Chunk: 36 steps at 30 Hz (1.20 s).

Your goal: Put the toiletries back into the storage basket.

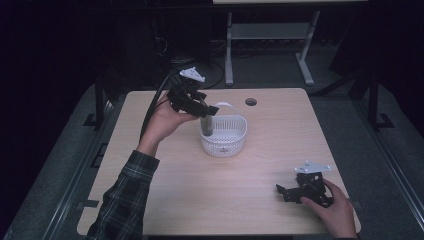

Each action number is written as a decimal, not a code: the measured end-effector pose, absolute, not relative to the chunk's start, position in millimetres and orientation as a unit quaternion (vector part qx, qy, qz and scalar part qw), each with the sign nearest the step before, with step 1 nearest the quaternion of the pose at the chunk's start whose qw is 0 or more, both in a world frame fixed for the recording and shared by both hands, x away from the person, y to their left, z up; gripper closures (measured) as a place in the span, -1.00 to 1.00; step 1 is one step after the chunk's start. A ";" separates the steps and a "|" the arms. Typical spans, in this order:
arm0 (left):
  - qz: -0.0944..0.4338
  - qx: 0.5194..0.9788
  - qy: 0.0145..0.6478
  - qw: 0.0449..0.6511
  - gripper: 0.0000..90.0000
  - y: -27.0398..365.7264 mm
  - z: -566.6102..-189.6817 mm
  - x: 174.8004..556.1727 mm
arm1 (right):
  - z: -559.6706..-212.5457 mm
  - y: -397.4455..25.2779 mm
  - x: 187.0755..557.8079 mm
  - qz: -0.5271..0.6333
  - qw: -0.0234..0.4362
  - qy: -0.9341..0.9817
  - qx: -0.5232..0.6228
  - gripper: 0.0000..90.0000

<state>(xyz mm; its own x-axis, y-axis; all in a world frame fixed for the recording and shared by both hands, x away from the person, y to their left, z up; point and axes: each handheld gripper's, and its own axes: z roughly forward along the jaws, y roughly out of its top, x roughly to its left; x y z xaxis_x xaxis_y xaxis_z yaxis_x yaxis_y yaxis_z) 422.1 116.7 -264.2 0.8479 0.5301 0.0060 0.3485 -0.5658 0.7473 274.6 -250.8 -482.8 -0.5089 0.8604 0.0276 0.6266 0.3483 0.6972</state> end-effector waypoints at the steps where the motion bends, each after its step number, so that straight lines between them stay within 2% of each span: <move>1: 0.117 0.878 0.250 0.391 -0.34 115.9 -265.5 422.5 | -482.7 -250.8 274.6 0.333 0.175 0.802 0.464 -1.00; 36: 0.108 0.887 0.257 0.367 -0.34 105.7 -317.0 434.7 | -482.9 -250.8 274.8 0.333 0.176 0.802 0.464 -1.00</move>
<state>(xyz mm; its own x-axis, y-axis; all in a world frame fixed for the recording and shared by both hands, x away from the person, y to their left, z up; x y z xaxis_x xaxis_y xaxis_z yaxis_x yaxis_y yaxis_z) 434.7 105.7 -317.0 0.8443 0.5358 0.0030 0.3771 -0.5982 0.7071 274.8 -250.8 -482.9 -0.5084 0.8607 0.0265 0.6267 0.3487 0.6969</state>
